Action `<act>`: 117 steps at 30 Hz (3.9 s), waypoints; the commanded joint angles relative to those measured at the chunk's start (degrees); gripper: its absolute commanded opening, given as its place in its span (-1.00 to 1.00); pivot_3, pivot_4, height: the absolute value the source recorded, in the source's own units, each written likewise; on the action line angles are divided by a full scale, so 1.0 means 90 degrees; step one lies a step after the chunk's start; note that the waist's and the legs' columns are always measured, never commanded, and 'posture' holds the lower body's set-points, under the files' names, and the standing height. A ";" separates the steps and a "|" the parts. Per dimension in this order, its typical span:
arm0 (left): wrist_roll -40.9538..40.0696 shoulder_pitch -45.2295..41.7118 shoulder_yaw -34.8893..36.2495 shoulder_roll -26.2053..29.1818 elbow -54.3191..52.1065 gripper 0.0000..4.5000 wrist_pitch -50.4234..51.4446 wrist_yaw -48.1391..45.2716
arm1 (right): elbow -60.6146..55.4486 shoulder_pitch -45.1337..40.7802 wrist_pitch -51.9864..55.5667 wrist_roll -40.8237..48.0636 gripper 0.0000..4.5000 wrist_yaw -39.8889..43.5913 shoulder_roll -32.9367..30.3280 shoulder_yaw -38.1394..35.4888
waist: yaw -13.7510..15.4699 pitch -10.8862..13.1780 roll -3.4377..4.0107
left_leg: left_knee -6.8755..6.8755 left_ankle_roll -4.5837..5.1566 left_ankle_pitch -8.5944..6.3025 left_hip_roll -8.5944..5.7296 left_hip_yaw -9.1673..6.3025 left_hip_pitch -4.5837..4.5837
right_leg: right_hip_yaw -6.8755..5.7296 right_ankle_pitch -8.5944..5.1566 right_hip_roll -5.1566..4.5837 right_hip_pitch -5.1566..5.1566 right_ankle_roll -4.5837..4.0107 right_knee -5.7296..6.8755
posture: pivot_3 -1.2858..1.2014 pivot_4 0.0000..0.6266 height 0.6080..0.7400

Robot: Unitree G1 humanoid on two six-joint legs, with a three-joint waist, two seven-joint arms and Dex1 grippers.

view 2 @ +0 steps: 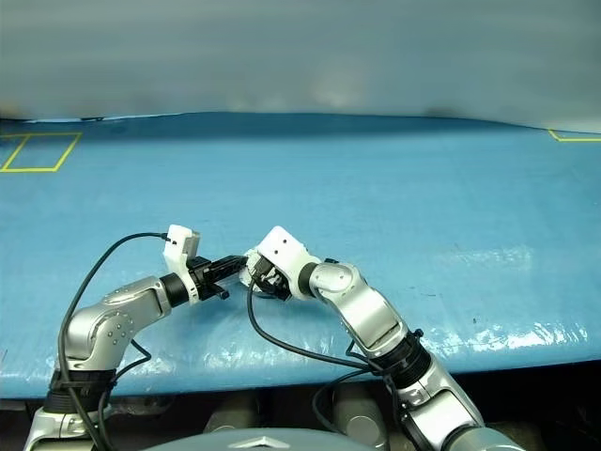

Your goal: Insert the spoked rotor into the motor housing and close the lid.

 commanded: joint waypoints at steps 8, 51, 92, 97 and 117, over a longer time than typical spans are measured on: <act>0.0159 -0.0024 -0.0198 0.0021 0.0141 -1.00 0.0075 -0.0170 | -0.0215 0.0558 0.0519 0.0009 0.98 -0.0118 -0.0199 -0.0132 | 0.0023 -0.0002 -0.0001 | -0.0024 -0.0001 -0.0001 -0.0001 0.0000 -0.0001 | -0.0001 0.0000 -0.0003 0.0003 0.0003 -0.0032 | 0.03 -0.52 1.00; 0.0252 0.0038 -0.0142 0.0078 0.0034 -1.00 -0.0031 -0.0225 | -0.0448 0.1927 0.1550 0.5709 0.98 -0.2554 0.2931 -0.4113 | 0.0026 0.0009 0.0006 | -0.0069 -0.0004 -0.0004 0.0001 0.0001 -0.0073 | -0.0002 0.0013 -0.0005 -0.0061 0.0038 -0.0080 | 0.03 -0.52 1.00; 0.0244 0.0202 0.0165 -0.0140 -0.0112 -1.00 -0.0266 -0.0163 | 0.0769 0.2333 0.0803 0.8679 -0.47 -0.4180 0.2203 -0.3101 | -0.0017 0.0002 0.0013 | -0.0064 -0.0001 -0.0004 0.0005 0.0002 -0.0078 | -0.0001 0.0017 0.0001 -0.0064 0.0041 -0.0077 | 0.03 -0.52 1.00; -0.0174 0.0073 0.0909 -0.0444 0.0063 -1.00 -0.0316 0.0080 | 0.0726 0.2394 0.0672 0.8692 -0.47 -0.4240 0.2152 -0.3144 | -0.0028 0.0003 0.0012 | -0.0063 -0.0001 -0.0005 0.0007 0.0002 -0.0082 | -0.0001 0.0017 0.0003 -0.0068 0.0041 -0.0076 | 0.03 -0.52 1.00; -0.4267 0.0701 0.3040 -0.2164 -0.0191 0.18 0.0765 0.2571 | 0.0490 0.1594 -0.0298 0.9411 -0.47 -0.4289 0.2003 -0.3866 | 0.0003 0.0007 0.0009 | -0.0011 0.0005 -0.0008 0.0006 -0.0002 -0.0125 | -0.0005 0.0029 0.0000 -0.0079 0.0057 -0.0073 | 0.03 -0.52 1.00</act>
